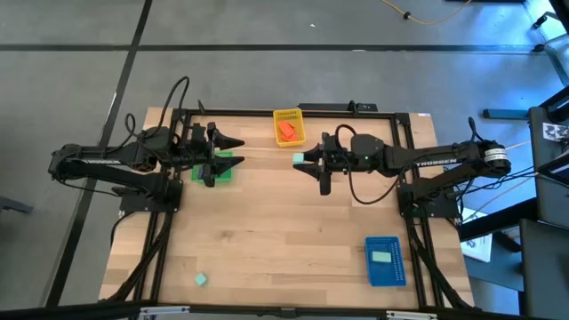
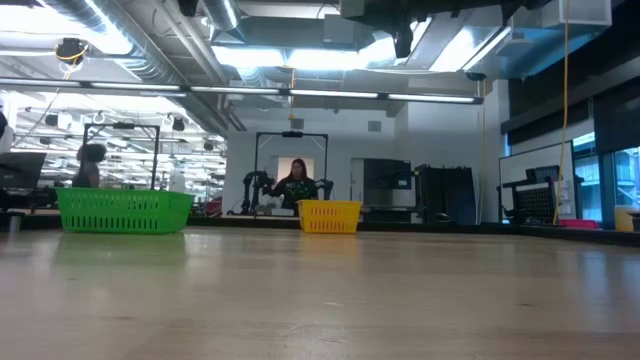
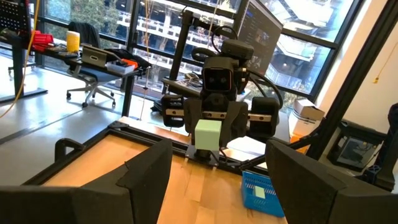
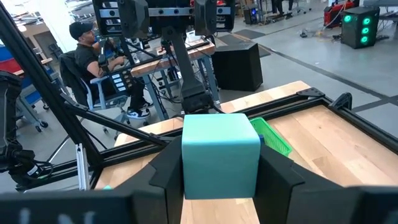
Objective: Sort & place blocks by color
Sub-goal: Put the right light blue block into the blue bin
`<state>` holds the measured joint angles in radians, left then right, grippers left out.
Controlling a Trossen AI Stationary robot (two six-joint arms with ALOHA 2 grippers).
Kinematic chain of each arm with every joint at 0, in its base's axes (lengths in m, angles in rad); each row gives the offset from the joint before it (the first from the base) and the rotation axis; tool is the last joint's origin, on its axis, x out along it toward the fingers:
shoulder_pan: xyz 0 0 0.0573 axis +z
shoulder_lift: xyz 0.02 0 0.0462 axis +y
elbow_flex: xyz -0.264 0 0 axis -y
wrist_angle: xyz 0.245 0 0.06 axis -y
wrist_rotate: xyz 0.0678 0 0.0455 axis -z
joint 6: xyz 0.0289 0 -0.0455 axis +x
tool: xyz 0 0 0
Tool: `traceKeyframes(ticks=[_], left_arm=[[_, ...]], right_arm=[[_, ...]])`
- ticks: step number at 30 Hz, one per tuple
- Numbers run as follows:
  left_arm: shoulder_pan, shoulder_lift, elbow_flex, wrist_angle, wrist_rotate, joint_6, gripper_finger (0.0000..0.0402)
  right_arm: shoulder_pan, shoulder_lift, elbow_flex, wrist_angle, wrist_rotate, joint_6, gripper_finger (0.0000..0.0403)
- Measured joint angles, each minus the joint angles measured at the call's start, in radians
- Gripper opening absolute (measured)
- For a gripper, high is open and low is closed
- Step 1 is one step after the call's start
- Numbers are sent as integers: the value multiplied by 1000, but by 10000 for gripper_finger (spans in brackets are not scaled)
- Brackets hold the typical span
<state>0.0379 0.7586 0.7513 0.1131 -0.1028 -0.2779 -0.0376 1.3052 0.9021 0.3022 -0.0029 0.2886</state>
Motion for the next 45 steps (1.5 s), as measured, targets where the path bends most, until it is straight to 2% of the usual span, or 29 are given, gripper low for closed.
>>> traceKeyframes(ticks=[4,10,14,21,26,30,35,39,45], left_arm=[[0,0,0,0,0,0,250],[0,0,0,0,0,0,250],[0,0,0,0,0,0,250],[0,0,0,0,0,0,250],[0,0,0,0,0,0,250],[1,0,0,0,0,0,250],[1,0,0,0,0,0,250],[1,0,0,0,0,0,250],[1,0,0,1,-15,0,250]], right_arm=[[15,1,52,-84,1,-7,136],[79,1,232,-456,1,-62,136],[158,0,290,-658,0,-22,136],[384,1,224,-868,-3,271,136],[603,1,152,-978,-69,590,136],[790,1,113,-1069,-74,874,136],[983,12,44,-1056,-73,1201,136],[1050,49,5,-1019,-73,1279,136],[1036,127,-24,-1023,-58,1239,136]])
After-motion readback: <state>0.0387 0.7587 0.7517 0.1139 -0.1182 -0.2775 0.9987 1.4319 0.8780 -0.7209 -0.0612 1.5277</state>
